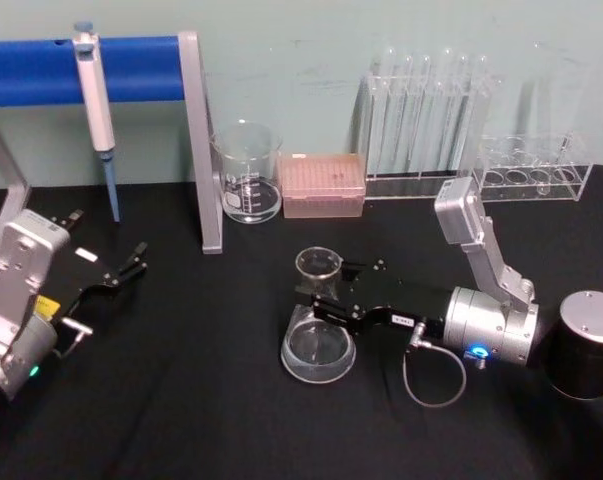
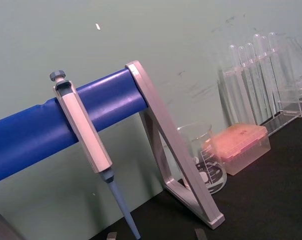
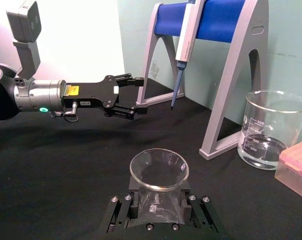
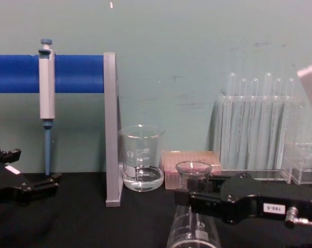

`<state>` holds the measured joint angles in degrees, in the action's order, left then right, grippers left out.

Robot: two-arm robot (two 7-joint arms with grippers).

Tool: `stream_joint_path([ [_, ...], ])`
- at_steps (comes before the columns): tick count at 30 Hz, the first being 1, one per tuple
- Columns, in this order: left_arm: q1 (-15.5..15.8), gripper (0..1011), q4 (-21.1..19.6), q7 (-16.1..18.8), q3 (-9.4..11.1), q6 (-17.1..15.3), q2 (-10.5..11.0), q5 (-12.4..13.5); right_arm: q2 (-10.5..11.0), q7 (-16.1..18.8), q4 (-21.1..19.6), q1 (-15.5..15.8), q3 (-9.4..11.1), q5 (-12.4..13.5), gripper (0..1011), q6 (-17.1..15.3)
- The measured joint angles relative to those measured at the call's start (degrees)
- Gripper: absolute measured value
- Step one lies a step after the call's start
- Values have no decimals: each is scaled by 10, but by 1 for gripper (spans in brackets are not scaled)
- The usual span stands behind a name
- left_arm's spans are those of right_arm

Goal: Grasp the erlenmeyer flask with one hand, shake it three times, then place it back.

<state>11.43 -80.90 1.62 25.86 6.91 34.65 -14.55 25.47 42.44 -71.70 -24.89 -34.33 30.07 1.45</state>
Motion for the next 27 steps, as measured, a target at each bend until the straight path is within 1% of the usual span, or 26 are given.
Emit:
stream_joint_path([
  [15,0,1001,0,0,0,0,0,0,0,0,0,1,0,0,450,0],
  [20,0,1001,0,0,0,0,0,0,0,0,1,1,-2,-3,557,-2],
  [22,0,1001,0,0,0,0,0,0,0,0,1,1,-2,-3,658,-2],
  [23,0,1001,0,0,0,0,0,0,0,0,1,1,-2,-3,658,-2],
  [24,0,1001,0,0,0,0,0,0,0,0,1,1,-2,-3,715,-2],
  [26,0,1001,0,0,0,0,0,0,0,0,1,1,-1,-3,757,-2],
  [27,0,1001,0,0,0,0,0,0,0,0,1,1,-1,-2,795,-2],
])
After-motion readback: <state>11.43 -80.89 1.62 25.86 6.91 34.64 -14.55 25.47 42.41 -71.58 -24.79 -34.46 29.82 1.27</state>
